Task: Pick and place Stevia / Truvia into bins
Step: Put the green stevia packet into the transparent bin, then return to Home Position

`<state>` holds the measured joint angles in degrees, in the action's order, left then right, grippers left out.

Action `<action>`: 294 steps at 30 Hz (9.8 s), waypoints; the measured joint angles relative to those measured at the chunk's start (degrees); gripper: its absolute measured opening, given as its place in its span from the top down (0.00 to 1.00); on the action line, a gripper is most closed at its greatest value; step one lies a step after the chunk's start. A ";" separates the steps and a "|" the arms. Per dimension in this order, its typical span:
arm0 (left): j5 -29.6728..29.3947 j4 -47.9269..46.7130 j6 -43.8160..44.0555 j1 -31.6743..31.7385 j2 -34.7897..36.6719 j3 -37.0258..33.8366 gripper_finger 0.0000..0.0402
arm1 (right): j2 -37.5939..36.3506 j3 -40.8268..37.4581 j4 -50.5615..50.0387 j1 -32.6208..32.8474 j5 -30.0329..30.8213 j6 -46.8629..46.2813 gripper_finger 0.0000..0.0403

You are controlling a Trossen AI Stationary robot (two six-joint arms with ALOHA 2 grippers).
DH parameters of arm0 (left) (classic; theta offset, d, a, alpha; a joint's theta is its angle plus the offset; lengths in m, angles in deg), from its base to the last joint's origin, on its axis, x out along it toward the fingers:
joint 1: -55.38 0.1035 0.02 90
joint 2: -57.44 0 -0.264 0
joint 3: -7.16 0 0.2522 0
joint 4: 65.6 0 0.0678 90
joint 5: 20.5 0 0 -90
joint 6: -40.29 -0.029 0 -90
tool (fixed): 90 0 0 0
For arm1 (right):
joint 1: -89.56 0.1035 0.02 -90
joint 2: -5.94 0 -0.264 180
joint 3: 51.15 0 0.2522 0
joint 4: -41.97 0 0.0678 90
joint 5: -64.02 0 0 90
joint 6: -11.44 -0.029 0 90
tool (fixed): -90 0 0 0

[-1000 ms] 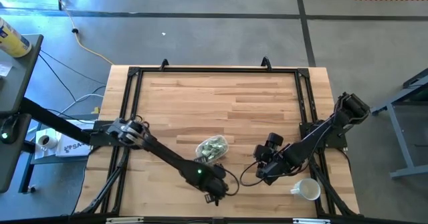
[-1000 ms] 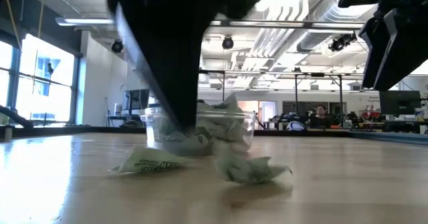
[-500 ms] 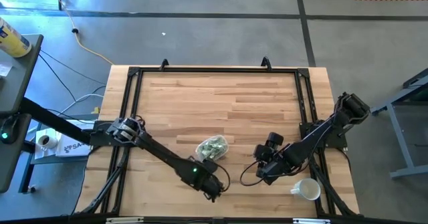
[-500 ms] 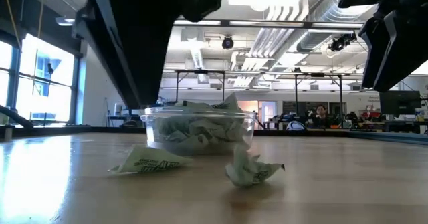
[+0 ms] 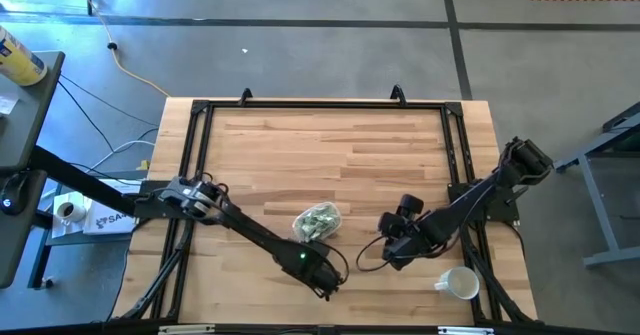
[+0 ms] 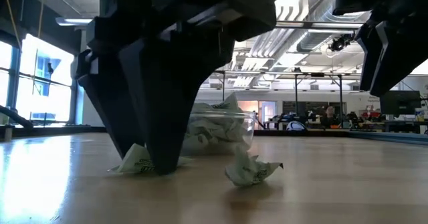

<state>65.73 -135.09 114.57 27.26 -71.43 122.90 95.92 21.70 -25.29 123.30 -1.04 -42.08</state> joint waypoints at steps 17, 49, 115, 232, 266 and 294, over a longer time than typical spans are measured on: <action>0.64 -11.25 -7.59 0.02 1.53 -0.24 0.94 | -1.78 0.02 2.88 -0.70 5.14 5.00 0.36; 6.37 -2.41 -23.39 15.80 16.00 -8.04 0.64 | -2.85 0.00 10.64 -1.30 1.85 15.43 0.36; -19.76 -2.47 23.63 -7.93 56.20 -44.64 0.62 | 15.68 16.60 24.78 -24.58 -22.41 48.97 0.98; 10.64 56.81 -44.06 34.86 118.35 -101.14 0.62 | -87.78 -53.20 36.98 -28.90 -21.91 34.21 0.54; 10.49 56.81 -43.98 34.62 118.27 -101.11 0.62 | -87.76 -53.16 36.76 -28.90 -21.91 34.36 0.54; 10.51 56.78 -43.98 31.45 118.19 -101.09 0.62 | -87.73 -53.16 36.61 -28.90 -21.91 34.21 0.54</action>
<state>76.24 -78.30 70.59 58.72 46.76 21.81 8.18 -31.46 11.33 94.40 -22.95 -7.87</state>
